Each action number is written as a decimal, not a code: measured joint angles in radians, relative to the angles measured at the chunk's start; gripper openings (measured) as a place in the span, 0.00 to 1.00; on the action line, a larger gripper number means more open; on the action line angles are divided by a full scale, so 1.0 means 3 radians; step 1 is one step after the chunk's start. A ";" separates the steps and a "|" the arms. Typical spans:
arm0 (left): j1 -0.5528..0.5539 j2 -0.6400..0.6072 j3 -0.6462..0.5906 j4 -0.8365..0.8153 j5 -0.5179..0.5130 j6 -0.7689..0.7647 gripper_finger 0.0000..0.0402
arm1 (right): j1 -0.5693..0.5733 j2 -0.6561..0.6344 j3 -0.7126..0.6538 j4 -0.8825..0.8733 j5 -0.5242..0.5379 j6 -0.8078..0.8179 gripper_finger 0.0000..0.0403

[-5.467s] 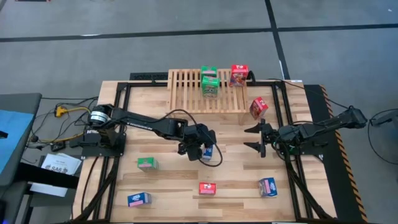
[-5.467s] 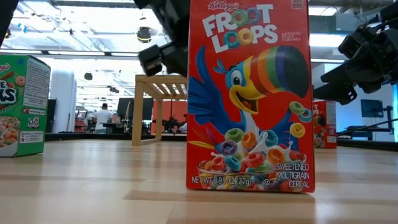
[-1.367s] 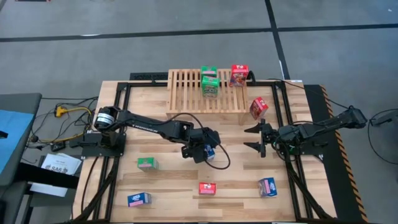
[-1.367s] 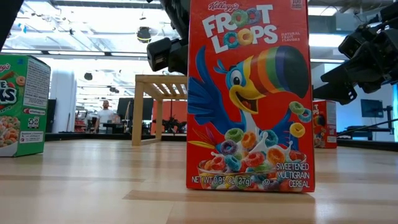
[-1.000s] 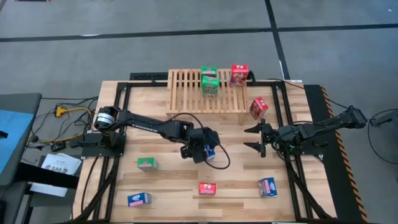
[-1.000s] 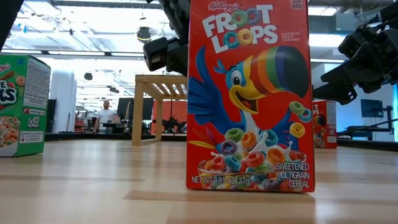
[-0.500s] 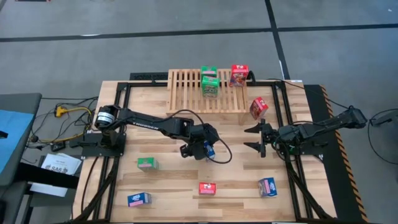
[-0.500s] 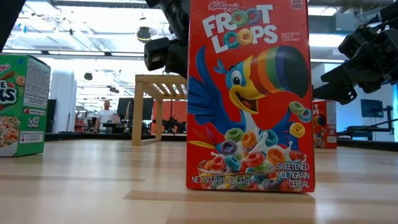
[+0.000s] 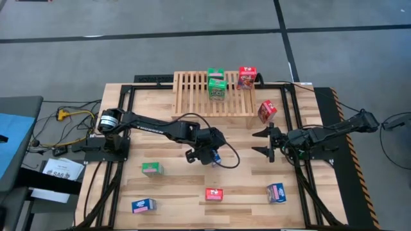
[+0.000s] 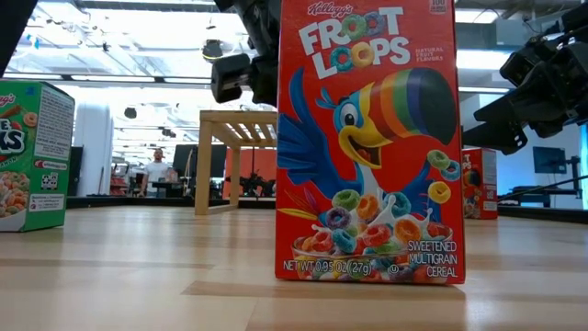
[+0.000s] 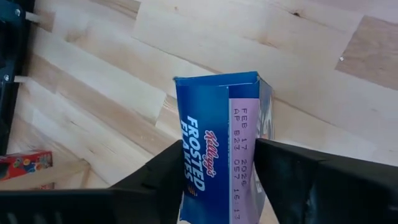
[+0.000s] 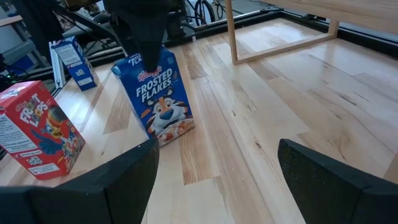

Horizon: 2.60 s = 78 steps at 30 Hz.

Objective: Stack cereal on shelf
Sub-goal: Put the top blue cereal box on the shelf

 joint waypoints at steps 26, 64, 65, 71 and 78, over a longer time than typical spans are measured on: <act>0.0151 -0.0193 0.2659 -0.3063 -0.0878 -0.1273 0.39 | 0.0000 0.0000 0.0000 0.0002 -0.0001 0.0009 0.88; 0.2418 0.0113 0.2678 -0.2619 -0.0206 -0.1560 0.39 | 0.0000 0.0000 0.0001 0.0001 -0.0001 0.0000 0.88; 0.2424 0.0113 0.2678 -0.2613 -0.0207 -0.1561 0.39 | 0.0000 0.0000 0.0000 0.0001 -0.0001 0.0001 0.88; 0.2449 0.0113 0.2678 -0.2602 -0.0165 -0.1610 0.42 | 0.0000 0.0000 0.0001 0.0001 -0.0001 0.0010 0.88; 0.2450 0.0113 0.2678 -0.2601 -0.0174 -0.1623 0.54 | 0.0000 0.0000 0.0001 0.0001 -0.0001 0.0010 0.88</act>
